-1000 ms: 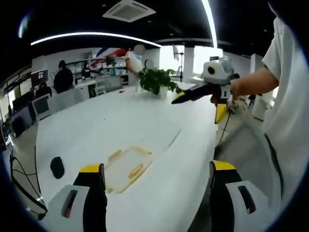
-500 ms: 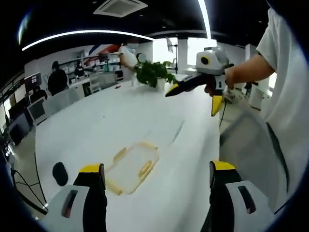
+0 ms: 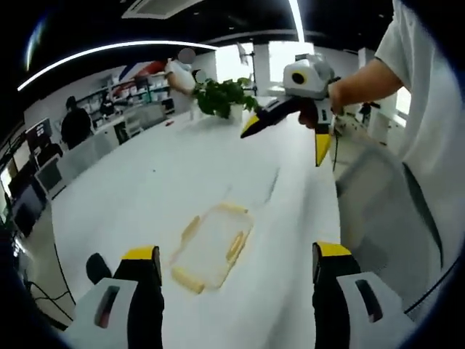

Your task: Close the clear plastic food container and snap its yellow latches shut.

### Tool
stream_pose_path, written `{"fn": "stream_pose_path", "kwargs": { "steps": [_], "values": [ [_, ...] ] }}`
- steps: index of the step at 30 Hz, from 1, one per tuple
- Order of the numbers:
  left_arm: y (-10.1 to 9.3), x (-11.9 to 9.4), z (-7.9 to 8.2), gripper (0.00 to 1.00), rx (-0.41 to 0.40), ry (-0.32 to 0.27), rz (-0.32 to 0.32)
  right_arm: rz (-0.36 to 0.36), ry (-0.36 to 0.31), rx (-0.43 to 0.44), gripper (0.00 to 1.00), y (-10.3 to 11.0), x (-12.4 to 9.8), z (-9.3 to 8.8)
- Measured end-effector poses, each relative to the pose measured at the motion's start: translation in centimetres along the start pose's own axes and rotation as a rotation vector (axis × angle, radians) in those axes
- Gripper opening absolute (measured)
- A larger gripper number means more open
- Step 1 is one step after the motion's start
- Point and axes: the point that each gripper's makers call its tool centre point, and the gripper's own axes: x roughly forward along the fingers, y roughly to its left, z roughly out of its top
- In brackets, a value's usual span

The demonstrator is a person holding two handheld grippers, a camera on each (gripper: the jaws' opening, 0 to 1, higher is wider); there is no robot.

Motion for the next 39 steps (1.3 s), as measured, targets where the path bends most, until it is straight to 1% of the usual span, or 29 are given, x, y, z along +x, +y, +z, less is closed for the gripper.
{"fn": "stream_pose_path", "kwargs": {
  "steps": [2,4,9,10,11,13,17,20,22,24,29,34,37,39],
  "values": [
    [0.2,0.3,-0.3,0.84,0.007,0.011,-0.012,0.000,0.018,-0.012,0.88,-0.3,0.2,-0.5],
    [0.4,0.5,-0.7,0.83,0.040,0.039,-0.017,0.003,0.027,-0.017,0.88,-0.4,0.3,-0.8],
    [0.7,0.8,-1.1,0.81,0.078,0.066,-0.035,0.016,0.035,-0.034,0.85,-0.7,0.5,-1.1],
    [1.0,0.9,-1.4,0.79,0.101,0.091,-0.036,0.019,0.037,-0.035,0.84,-0.8,0.6,-1.2],
    [1.2,1.0,-1.5,0.79,0.108,0.100,-0.035,0.020,0.045,-0.044,0.84,-0.9,0.8,-1.3],
    [1.5,1.2,-1.6,0.79,0.106,0.097,-0.043,0.025,0.057,-0.053,0.84,-1.1,1.1,-1.5],
    [2.4,1.5,-2.2,0.75,0.126,0.120,-0.046,0.036,0.085,-0.094,0.81,-1.5,1.6,-1.9],
    [2.9,1.7,-2.4,0.76,0.132,0.131,-0.048,0.051,0.098,-0.102,0.81,-1.4,2.0,-2.2],
    [2.9,1.8,-2.7,0.77,0.139,0.144,-0.060,0.051,0.118,-0.133,0.78,-1.6,2.1,-2.6],
    [3.1,1.9,-3.2,0.77,0.158,0.164,-0.069,0.058,0.121,-0.126,0.78,-1.8,2.4,-2.7],
    [3.6,2.3,-4.3,0.76,0.187,0.203,-0.090,0.062,0.145,-0.139,0.74,-2.4,3.0,-3.1],
    [4.0,2.7,-4.9,0.75,0.214,0.232,-0.107,0.077,0.179,-0.149,0.72,-2.8,3.6,-3.8],
    [4.1,3.1,-5.2,0.74,0.237,0.247,-0.120,0.077,0.195,-0.172,0.65,-3.2,4.0,-4.2],
    [4.2,3.3,-5.4,0.74,0.243,0.258,-0.127,0.083,0.204,-0.165,0.67,-3.4,4.2,-4.5]
  ]
}}
